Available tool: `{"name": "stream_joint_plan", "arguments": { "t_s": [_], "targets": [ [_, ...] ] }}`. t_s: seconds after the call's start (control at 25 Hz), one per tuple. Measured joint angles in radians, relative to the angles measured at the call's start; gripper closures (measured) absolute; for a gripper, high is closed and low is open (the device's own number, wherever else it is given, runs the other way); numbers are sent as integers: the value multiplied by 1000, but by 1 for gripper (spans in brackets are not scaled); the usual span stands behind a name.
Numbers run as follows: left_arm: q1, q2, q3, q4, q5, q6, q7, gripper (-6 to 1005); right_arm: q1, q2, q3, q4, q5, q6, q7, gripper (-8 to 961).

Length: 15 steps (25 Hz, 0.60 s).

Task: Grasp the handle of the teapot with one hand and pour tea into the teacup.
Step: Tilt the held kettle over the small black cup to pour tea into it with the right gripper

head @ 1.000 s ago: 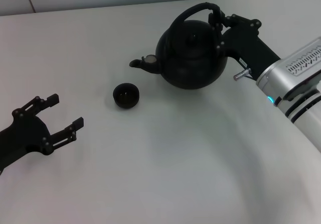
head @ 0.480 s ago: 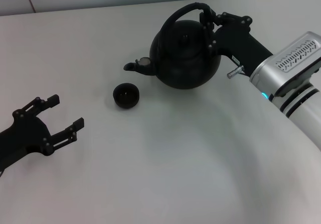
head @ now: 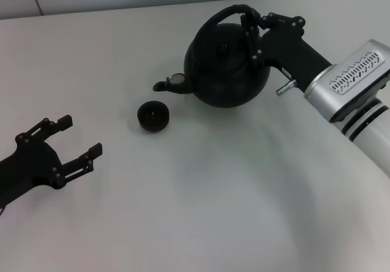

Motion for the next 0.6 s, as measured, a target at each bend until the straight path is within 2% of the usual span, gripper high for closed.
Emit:
{"name": "stream_joint_plan", "arguments": {
  "t_s": [0.6],
  "targets": [
    [-1, 0, -2, 0, -1, 0, -1, 157, 25, -1, -1, -21, -24, -13, -84, 873]
  ]
}}
